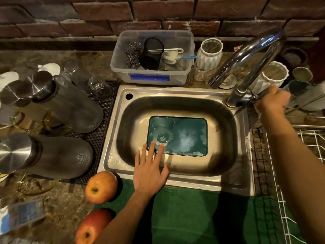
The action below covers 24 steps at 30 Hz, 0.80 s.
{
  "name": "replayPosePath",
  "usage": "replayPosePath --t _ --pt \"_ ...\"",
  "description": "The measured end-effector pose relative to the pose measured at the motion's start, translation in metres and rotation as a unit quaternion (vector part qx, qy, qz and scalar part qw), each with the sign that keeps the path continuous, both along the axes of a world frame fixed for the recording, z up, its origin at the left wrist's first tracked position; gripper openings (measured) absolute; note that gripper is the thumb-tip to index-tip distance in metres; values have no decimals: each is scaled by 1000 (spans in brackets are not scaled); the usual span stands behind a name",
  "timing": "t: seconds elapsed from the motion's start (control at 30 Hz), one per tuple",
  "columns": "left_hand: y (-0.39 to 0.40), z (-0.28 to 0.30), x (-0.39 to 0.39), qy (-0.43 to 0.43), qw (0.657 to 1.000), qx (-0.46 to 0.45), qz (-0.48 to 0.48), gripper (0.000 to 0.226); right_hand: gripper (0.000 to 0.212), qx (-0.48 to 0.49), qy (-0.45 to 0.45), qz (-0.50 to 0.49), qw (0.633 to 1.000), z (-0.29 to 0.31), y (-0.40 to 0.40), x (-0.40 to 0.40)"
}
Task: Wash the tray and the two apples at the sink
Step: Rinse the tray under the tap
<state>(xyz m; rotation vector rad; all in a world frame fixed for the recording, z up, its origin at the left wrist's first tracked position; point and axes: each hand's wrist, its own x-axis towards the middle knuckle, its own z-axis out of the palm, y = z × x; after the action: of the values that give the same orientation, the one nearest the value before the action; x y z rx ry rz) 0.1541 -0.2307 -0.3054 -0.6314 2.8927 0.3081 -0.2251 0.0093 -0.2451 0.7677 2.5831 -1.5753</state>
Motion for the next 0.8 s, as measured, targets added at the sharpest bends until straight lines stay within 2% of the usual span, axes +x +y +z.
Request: replayPosePath --t 0.1,0.33,0.37,0.5,0.57,0.67,0.8 --pt "0 -1 0 0 1000 1 0 69 37 -17 -1 -30 999 -7 1 -3" --pt "0 2 -1 -5 1000 6 2 68 38 -22 2 -57 998 5 -7 10" --pt "1 2 -1 -2 1000 7 2 68 37 -39 1 -65 997 9 -9 14" --pt "-1 2 -2 -10 999 33 3 72 23 -230 -12 -93 969 8 -20 39" --pt "-3 3 -5 -37 996 81 26 73 13 -220 2 -68 973 0 -29 58" --pt "-15 3 -19 -37 977 183 102 74 17 -212 -19 -59 975 -21 -47 92" --pt "-45 -5 -57 59 926 314 201 63 15 -191 -142 58 970 -60 -65 130"
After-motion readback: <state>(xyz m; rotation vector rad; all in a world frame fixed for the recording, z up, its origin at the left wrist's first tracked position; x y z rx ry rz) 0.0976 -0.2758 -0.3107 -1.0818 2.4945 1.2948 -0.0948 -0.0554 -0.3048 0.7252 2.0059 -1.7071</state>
